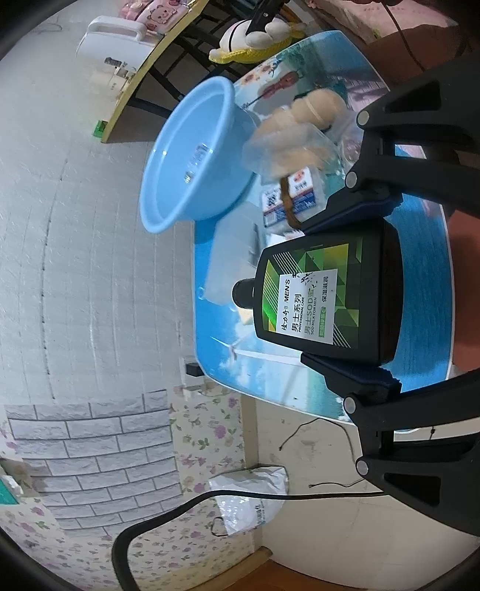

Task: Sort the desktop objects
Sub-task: 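Lower both items into the blue basin and open both tools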

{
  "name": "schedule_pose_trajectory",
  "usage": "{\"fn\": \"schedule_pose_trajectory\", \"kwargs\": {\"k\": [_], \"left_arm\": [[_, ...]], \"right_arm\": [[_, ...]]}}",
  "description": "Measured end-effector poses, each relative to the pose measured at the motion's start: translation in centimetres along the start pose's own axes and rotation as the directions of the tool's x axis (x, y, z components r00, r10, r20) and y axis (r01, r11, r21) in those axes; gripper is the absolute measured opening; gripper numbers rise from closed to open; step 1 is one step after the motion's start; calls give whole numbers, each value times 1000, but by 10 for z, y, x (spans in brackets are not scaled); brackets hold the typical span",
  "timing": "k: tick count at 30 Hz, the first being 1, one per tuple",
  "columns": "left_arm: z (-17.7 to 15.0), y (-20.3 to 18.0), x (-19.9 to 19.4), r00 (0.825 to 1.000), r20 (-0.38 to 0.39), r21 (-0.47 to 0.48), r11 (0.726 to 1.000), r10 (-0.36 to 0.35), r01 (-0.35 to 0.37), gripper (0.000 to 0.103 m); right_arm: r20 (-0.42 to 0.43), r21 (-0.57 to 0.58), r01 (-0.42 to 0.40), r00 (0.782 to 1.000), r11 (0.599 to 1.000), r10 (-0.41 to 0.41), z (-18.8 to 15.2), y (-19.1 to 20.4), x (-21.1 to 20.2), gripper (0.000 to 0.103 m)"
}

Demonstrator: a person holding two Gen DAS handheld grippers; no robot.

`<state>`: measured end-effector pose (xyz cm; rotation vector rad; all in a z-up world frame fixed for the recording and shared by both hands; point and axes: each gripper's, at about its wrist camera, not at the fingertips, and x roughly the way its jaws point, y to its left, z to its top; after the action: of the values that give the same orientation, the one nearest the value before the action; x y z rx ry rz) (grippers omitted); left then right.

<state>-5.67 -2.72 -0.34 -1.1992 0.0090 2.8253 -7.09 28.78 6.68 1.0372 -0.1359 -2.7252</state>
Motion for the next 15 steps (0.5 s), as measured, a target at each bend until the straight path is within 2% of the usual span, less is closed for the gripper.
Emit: {"fn": "schedule_pose_trajectory", "kwargs": {"k": [15], "left_arm": [[61,-42,-3,992,60,38,994,-108,105,62]], "right_arm": [[57,-50,-50,997,997,53,46,10,21,68]]}}
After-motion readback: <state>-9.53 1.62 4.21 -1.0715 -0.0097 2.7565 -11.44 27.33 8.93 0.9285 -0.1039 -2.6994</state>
